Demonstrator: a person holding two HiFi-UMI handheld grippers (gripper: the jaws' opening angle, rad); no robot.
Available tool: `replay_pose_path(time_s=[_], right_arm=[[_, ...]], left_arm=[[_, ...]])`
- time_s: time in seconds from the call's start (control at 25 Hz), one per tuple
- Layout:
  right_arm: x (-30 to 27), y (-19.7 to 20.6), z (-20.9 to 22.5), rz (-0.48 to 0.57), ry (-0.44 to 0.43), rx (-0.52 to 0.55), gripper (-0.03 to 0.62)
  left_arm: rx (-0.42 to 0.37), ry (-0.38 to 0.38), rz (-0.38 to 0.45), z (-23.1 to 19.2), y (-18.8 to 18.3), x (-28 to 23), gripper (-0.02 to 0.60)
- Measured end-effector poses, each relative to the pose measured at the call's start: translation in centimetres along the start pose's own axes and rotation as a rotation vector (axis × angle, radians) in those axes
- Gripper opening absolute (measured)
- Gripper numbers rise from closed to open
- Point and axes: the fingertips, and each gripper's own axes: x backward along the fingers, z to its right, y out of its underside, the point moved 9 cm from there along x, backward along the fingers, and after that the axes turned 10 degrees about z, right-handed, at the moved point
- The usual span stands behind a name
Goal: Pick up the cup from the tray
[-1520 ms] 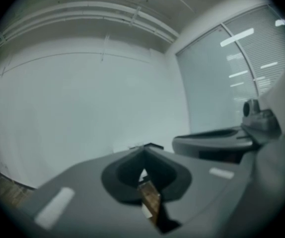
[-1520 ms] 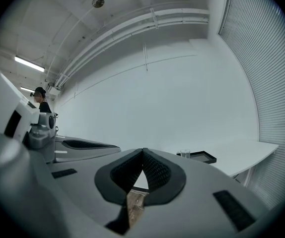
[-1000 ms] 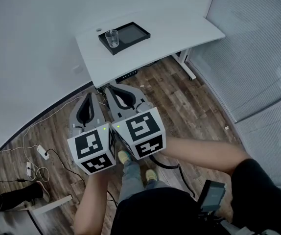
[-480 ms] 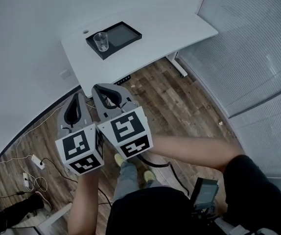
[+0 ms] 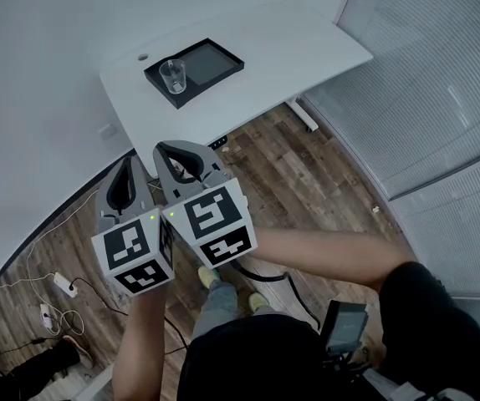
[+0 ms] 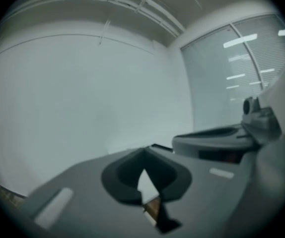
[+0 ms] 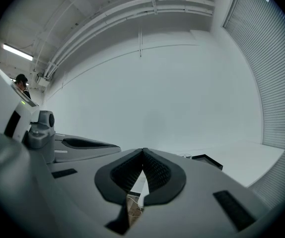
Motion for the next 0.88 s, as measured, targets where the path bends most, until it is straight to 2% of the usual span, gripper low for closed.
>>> replay_pose_path(time_s=[0.88], right_arm=[[-7.5,1.4,-0.4,-0.029,0.034,0.008,0.006]], left_arm=[[0.02,0.035,-0.01,-5.6,1.7,-5.5,0.0]])
